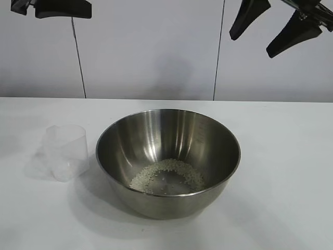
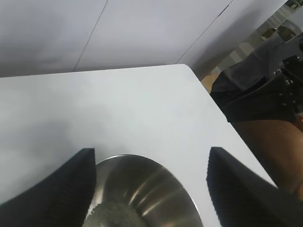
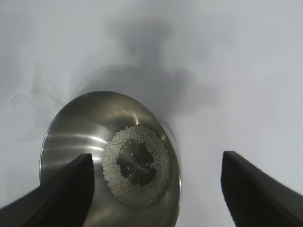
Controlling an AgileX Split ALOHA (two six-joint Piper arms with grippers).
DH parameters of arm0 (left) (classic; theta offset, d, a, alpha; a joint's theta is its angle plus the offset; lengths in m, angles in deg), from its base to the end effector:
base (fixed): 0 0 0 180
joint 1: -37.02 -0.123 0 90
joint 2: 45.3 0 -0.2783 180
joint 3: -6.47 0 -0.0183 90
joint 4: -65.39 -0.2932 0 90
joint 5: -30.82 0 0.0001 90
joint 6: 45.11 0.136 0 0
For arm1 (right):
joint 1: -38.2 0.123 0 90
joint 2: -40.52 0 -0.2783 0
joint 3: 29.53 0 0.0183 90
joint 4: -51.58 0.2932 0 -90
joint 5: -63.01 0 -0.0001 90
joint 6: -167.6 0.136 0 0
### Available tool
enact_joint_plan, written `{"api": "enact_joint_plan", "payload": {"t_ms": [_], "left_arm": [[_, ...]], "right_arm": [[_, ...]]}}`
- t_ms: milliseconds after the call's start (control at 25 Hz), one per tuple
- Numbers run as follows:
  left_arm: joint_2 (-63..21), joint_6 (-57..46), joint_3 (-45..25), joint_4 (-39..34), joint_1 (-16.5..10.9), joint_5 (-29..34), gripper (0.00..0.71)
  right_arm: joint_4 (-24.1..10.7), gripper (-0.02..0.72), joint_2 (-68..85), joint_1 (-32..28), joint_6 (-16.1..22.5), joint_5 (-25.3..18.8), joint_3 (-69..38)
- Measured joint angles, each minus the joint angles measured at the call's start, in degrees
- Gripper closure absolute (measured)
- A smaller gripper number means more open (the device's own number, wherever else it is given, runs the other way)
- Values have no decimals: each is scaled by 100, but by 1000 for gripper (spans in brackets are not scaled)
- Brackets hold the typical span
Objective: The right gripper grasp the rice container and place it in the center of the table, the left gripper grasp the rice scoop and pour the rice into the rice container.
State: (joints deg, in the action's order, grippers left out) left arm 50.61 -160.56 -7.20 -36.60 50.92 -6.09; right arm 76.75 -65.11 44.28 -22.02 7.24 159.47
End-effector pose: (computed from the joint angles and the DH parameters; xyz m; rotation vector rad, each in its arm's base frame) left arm 0.3767 -0.1755 0.2664 0.4555 2.0365 -0.9088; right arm 0.4250 0.0934 0.2654 -0.1482 2.5995 0.5392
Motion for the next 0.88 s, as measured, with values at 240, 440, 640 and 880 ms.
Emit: {"api": "enact_joint_plan", "payload": {"t_ms": [240,440,640,880], "left_arm": [[6,558,0,0,0,498,226],[165,1317,-25,155,76,898,227],[210,4112,-203,1948,602,1567,228],[210,7568,-153,5765,1277,3781,228]], "right_arm": [[0,186,0,0,0,440,0],[0,186,0,0,0,816,0],[0,186,0,0,0,1156,0],[0,186,0,0,-1,1433,0]]}}
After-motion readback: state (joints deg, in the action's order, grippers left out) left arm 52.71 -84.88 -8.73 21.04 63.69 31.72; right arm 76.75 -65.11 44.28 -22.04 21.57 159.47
